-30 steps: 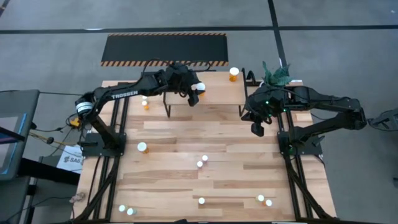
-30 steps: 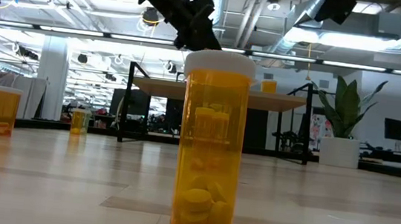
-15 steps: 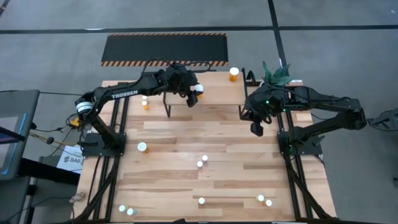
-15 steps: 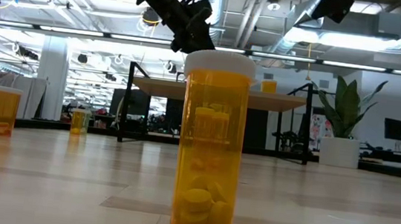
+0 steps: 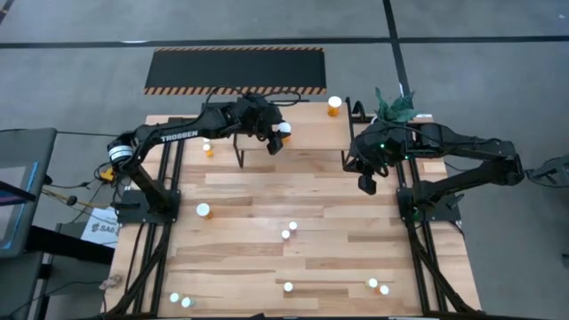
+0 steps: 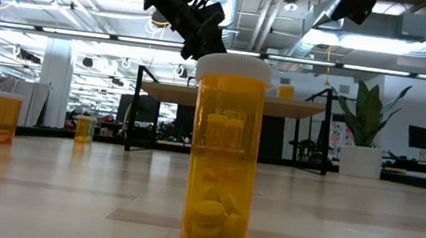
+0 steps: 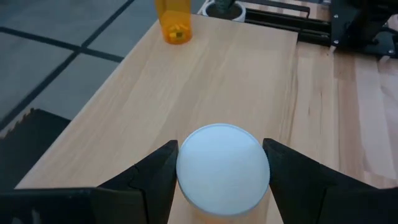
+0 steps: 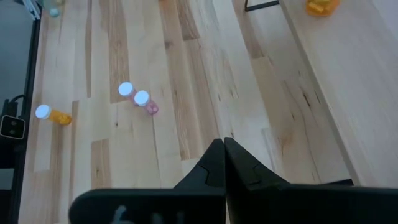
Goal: Pick and place medicine bottles onto shelf by color
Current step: Put the middle orange pill bottle on the shelf aligned with the other large orange pill bottle
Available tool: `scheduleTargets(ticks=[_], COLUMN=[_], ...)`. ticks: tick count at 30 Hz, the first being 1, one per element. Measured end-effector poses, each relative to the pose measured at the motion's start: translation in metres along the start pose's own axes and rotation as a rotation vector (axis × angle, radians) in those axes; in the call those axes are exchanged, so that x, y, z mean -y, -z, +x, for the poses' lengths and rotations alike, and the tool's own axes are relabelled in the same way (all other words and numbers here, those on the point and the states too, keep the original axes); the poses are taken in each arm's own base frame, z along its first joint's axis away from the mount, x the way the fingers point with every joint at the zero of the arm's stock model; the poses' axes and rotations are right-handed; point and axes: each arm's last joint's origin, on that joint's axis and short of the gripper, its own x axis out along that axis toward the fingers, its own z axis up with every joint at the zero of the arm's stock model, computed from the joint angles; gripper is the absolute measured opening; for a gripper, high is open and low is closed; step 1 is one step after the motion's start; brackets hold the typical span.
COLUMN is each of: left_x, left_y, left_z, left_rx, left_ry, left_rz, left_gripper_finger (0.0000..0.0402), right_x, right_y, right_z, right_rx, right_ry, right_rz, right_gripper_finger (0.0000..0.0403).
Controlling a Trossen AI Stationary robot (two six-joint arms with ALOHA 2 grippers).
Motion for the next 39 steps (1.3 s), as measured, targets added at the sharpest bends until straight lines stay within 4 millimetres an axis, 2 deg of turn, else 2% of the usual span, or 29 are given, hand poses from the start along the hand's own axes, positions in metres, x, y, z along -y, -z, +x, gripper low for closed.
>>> scheduleTargets(ticks=[12, 17, 22, 24, 27, 30, 34, 39], left_x=[0.001, 0.002, 0.002, 0.001, -0.001, 0.002, 0.011, 0.019], left_y=[-0.002, -0.017, -0.024, -0.018, 0.003, 0.022, 0.033, 0.038], left_z=[-0.004, -0.037, -0.084, -0.097, -0.11, -0.124, -0.145, -0.164], left_rx=[0.012, 0.093, 0.13, 0.141, 0.15, 0.19, 0.268, 0.318], left_ry=[0.008, 0.0, -0.011, -0.017, -0.031, -0.035, -0.018, -0.019], left_rz=[0.01, 0.047, 0.089, 0.089, 0.049, 0.004, -0.005, 0.014], left_gripper_finger=[0.0289, 0.0297, 0.0296, 0.0296, 0.0296, 0.0295, 0.0295, 0.0295], right_x=[0.0, -0.001, 0.001, 0.005, 0.022, 0.04, 0.061, 0.075], right_y=[0.0, -0.012, -0.038, -0.049, -0.064, -0.084, -0.109, -0.137], right_z=[0.0, 0.006, 0.031, 0.045, 0.064, 0.073, 0.089, 0.109], right_rx=[0.001, 0.088, 0.228, 0.279, 0.292, 0.292, 0.261, 0.195], right_ry=[0.0, -0.013, -0.022, -0.015, 0.026, 0.068, 0.108, 0.126], right_rz=[0.0, 0.03, 0.036, 0.042, 0.082, 0.156, 0.261, 0.416], right_gripper_finger=[0.0008, 0.0008, 0.0012, 0.0024, 0.0062, 0.0117, 0.0211, 0.0314])
